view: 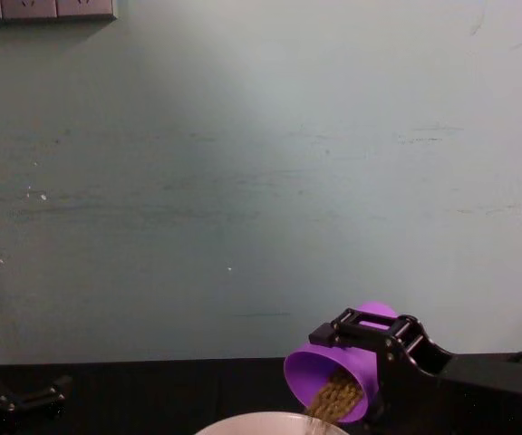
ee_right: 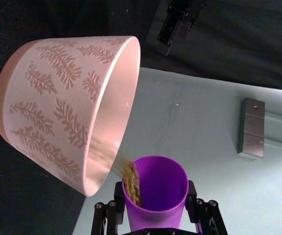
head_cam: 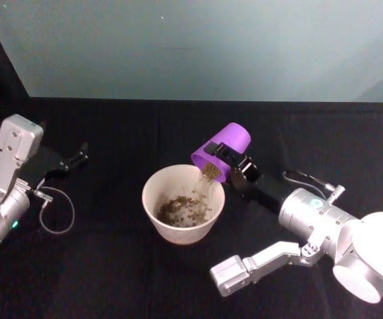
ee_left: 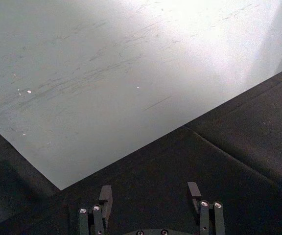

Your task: Pick up the cup and pour the mung beans from the cup into the bowl.

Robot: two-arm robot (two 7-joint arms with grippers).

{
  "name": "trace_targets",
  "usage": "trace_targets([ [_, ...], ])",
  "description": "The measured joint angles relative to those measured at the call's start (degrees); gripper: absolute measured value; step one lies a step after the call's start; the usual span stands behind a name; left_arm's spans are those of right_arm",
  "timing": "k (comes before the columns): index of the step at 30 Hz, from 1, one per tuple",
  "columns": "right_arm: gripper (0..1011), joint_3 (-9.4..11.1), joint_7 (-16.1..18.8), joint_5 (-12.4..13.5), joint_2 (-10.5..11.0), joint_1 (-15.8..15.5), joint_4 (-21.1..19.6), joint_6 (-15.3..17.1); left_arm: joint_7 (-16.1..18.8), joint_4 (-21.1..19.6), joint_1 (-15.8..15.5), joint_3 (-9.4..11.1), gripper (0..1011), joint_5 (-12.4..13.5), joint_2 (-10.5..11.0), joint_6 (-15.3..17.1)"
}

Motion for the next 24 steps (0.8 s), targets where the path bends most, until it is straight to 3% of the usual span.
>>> trace_targets([
  [24,729,-3.4,-5.4,-7.9,1.5,1.9,0.6,2.5,0.0,0.0,0.0,0.0,1000,0.0,0.0,0.0],
])
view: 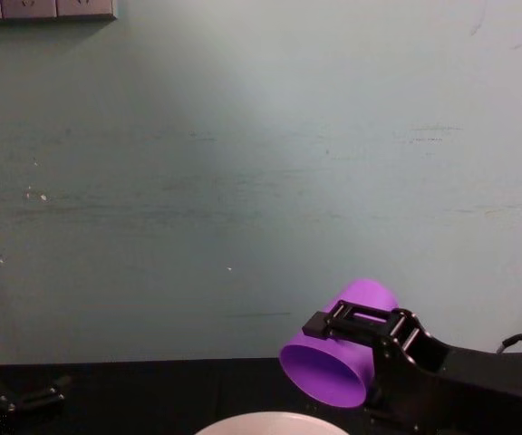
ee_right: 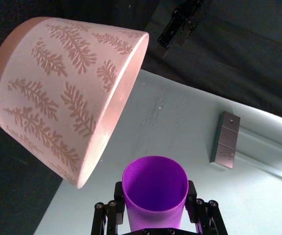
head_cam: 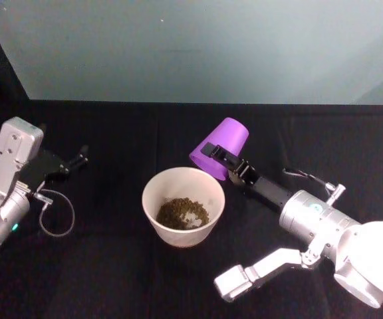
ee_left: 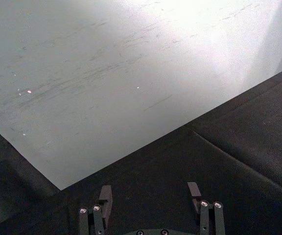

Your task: Pick up the cup and pour the mung beans from the cup into the bowl.

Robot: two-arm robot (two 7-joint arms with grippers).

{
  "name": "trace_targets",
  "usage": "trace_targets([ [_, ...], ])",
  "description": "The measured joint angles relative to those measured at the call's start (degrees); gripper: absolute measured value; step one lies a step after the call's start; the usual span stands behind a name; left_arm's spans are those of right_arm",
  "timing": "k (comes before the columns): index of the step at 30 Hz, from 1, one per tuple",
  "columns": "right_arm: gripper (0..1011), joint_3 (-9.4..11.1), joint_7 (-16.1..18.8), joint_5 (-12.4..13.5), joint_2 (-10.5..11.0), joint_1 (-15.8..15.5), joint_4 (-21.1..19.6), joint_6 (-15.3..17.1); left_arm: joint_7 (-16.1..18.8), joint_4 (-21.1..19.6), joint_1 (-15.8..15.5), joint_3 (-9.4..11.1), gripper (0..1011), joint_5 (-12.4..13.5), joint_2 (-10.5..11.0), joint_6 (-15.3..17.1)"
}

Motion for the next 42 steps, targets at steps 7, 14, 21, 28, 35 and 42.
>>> trace_targets([
  [7,729,-0.8,-1.2,-1.7,0.4,0.5,0.2,0.7,0.0,0.0,0.0,0.0,1000,0.0,0.0,0.0],
  [14,729,-1.3,-2.1,-2.3,0.6,0.9,0.4,1.0,0.0,0.0,0.0,0.0,1000,0.0,0.0,0.0],
  [21,729,-0.7,-2.6,-0.4,0.6,0.8,0.4,0.6,0.0,0.0,0.0,0.0,1000,0.0,0.0,0.0],
  [28,729,3.2,-2.9,8.4,-0.2,-0.8,0.5,-1.9,0.0,0.0,0.0,0.0,1000,0.0,0.0,0.0],
  [35,729,8.3,0.9,22.4,-1.8,-2.7,1.5,-6.2,0.0,0.0,0.0,0.0,1000,0.0,0.0,0.0],
  [42,729,15.1,10.6,44.2,-5.1,-4.6,3.4,-9.3,0.0,0.0,0.0,0.0,1000,0.0,0.0,0.0],
])
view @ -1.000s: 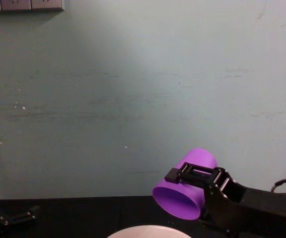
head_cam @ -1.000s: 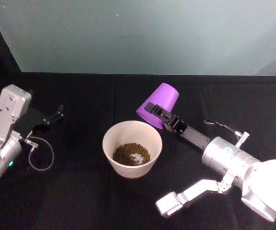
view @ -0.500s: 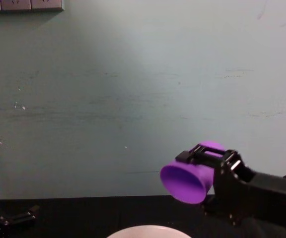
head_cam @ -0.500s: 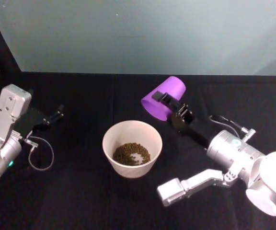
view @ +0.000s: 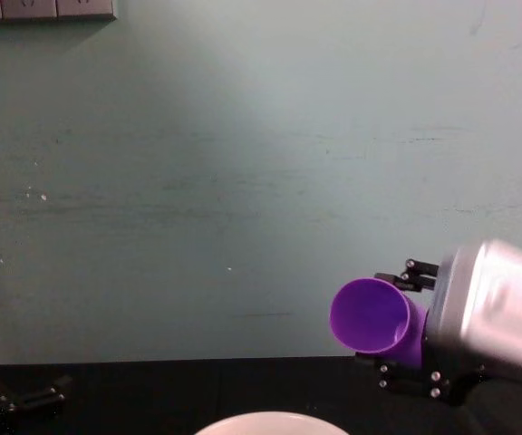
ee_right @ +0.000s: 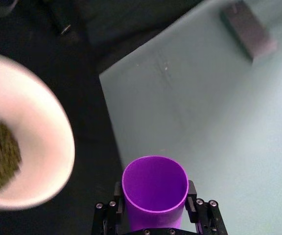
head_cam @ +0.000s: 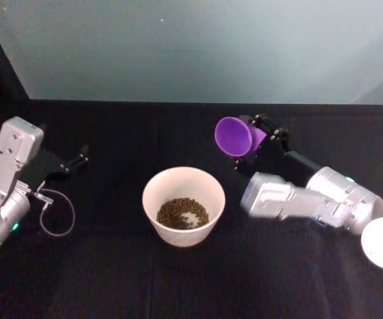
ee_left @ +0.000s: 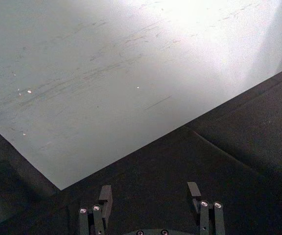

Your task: Pick up the cup and pour the mung beans from the cup into the bowl.

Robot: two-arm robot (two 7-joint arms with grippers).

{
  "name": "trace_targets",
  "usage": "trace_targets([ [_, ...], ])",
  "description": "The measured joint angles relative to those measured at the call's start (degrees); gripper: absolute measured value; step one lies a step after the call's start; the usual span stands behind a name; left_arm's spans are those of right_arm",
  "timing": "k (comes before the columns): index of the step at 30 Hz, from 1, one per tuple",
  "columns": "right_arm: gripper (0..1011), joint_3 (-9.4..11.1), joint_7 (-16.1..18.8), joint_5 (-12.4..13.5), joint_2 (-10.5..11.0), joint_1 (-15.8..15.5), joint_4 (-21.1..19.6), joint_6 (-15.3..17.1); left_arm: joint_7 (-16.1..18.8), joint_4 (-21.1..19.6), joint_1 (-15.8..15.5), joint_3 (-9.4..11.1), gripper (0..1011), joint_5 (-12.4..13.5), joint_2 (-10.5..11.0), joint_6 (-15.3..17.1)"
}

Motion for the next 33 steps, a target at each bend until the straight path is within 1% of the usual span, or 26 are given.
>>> trace_targets([
  [1,729,1.7,2.9,6.0,-0.9,-0.4,0.6,-0.3,0.0,0.0,0.0,0.0,1000,0.0,0.0,0.0],
  [3,729,3.4,6.0,11.6,-1.8,-0.7,1.3,-0.3,0.0,0.0,0.0,0.0,1000,0.0,0.0,0.0],
  [4,729,5.1,9.1,17.3,-2.9,-0.9,2.0,0.2,0.0,0.0,0.0,0.0,1000,0.0,0.0,0.0],
  [5,729,5.7,10.5,19.7,-3.2,-0.9,2.4,0.7,0.0,0.0,0.0,0.0,1000,0.0,0.0,0.0],
  [6,729,6.7,12.4,22.9,-3.8,-1.0,2.9,1.6,0.0,0.0,0.0,0.0,1000,0.0,0.0,0.0],
  [7,729,7.5,13.7,25.2,-4.4,-1.0,3.4,2.4,0.0,0.0,0.0,0.0,1000,0.0,0.0,0.0],
  [8,729,8.7,15.9,28.9,-5.2,-1.0,4.0,3.9,0.0,0.0,0.0,0.0,1000,0.0,0.0,0.0],
  [9,729,9.5,17.0,30.7,-5.7,-1.1,4.4,4.7,0.0,0.0,0.0,0.0,1000,0.0,0.0,0.0],
  [10,729,10.5,18.4,33.3,-6.3,-1.2,4.9,5.9,0.0,0.0,0.0,0.0,1000,0.0,0.0,0.0],
  [14,729,12.1,20.4,37.7,-7.2,-1.4,5.4,7.6,0.0,0.0,0.0,0.0,1000,0.0,0.0,0.0],
  [15,729,12.8,21.2,39.5,-7.6,-1.5,5.6,8.4,0.0,0.0,0.0,0.0,1000,0.0,0.0,0.0],
  [17,729,13.3,21.8,41.3,-7.8,-1.6,5.7,9.0,0.0,0.0,0.0,0.0,1000,0.0,0.0,0.0],
  [20,729,14.1,22.8,44.7,-8.3,-1.7,6.1,10.2,0.0,0.0,0.0,0.0,1000,0.0,0.0,0.0],
  [23,729,14.4,23.2,46.6,-8.4,-1.8,6.3,10.5,0.0,0.0,0.0,0.0,1000,0.0,0.0,0.0],
  [27,729,14.4,23.2,47.7,-8.3,-1.8,6.3,10.7,0.0,0.0,0.0,0.0,1000,0.0,0.0,0.0],
  [33,729,14.4,23.2,47.5,-8.3,-1.8,6.3,10.6,0.0,0.0,0.0,0.0,1000,0.0,0.0,0.0],
])
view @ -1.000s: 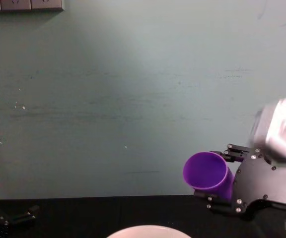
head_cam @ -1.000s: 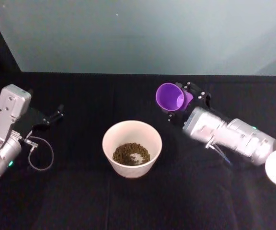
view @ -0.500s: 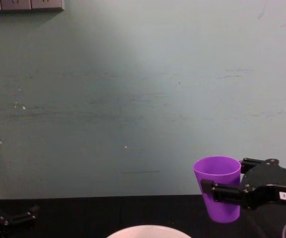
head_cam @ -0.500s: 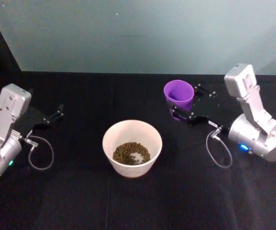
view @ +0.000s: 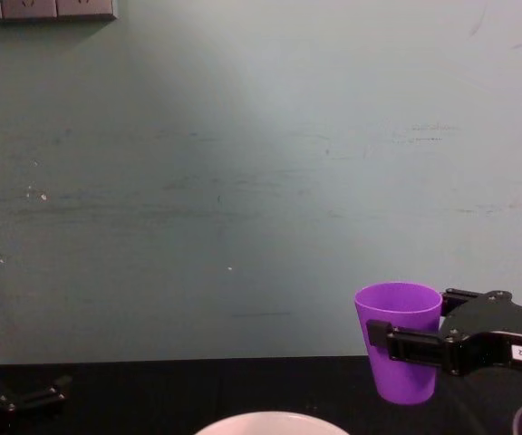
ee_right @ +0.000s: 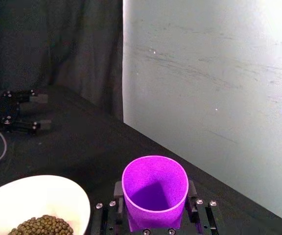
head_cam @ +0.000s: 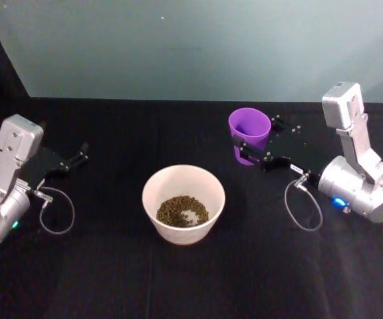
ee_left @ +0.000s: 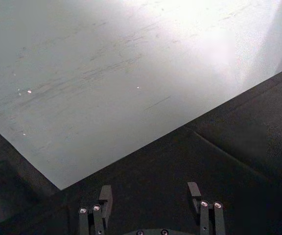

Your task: Pick up the cup and pour the mung beans from the cup into the bowl.

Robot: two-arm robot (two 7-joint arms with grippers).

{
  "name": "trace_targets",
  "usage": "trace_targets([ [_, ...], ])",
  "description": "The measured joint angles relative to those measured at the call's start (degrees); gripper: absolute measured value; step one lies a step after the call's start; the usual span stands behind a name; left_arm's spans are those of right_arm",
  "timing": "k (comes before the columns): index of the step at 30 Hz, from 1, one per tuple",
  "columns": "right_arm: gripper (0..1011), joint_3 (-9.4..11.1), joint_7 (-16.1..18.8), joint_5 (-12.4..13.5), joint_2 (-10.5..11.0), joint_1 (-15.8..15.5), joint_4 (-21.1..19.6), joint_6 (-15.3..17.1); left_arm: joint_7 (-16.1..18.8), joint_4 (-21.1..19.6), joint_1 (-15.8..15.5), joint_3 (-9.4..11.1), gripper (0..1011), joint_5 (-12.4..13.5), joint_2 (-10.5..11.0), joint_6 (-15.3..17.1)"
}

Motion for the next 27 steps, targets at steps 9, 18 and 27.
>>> trace_targets([
  [9,729,-0.1,0.0,-0.3,0.0,0.0,0.0,-0.1,0.0,0.0,0.0,0.0,1000,0.0,0.0,0.0],
  [18,729,-0.6,1.8,1.3,1.2,0.4,-0.3,-0.2,0.0,0.0,0.0,0.0,1000,0.0,0.0,0.0],
  [27,729,0.2,5.2,6.9,2.0,0.6,2.9,-1.6,0.0,0.0,0.0,0.0,1000,0.0,0.0,0.0],
])
